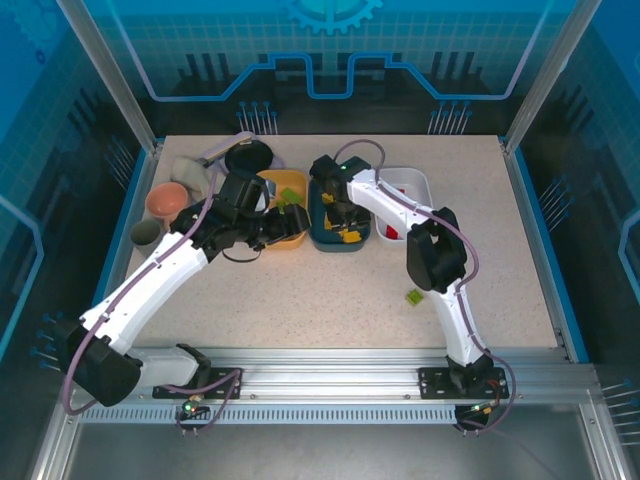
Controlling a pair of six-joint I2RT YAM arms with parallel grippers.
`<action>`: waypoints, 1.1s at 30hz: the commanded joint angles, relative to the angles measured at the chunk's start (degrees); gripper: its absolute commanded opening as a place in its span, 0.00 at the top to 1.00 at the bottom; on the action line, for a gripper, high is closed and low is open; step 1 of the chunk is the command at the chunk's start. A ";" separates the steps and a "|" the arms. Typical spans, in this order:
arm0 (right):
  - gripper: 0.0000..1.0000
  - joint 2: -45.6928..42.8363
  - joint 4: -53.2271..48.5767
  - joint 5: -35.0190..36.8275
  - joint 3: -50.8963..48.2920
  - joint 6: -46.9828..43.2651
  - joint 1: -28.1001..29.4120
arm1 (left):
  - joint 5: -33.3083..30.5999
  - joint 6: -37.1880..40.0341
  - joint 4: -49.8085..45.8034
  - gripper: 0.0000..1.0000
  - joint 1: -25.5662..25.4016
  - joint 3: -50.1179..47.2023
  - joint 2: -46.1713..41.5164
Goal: Sort the legos into containers by color
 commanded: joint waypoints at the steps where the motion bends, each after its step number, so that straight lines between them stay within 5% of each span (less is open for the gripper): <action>1: 0.55 -7.16 0.68 3.46 -2.86 -0.86 1.48 | 2.01 -1.10 1.44 0.19 -0.15 -1.12 -1.50; 8: 0.51 -28.86 5.15 7.13 -18.85 4.91 0.58 | 8.47 1.96 2.69 0.18 -3.33 2.45 4.27; 15: 0.48 -55.71 1.99 4.33 -39.33 14.72 -3.38 | 9.00 10.28 2.82 0.20 -13.85 11.26 18.65; 22: 0.22 -83.10 17.86 -3.53 -53.39 7.76 -3.84 | 7.56 14.06 2.03 0.22 -23.34 22.38 34.37; 27: 0.09 -90.67 22.08 -9.18 -53.69 4.59 -3.96 | 1.18 17.25 -2.09 0.21 -30.11 33.65 45.63; 33: 0.06 -94.00 23.08 -11.36 -49.29 5.02 -4.04 | -7.47 17.75 -9.16 0.20 -33.77 46.44 57.21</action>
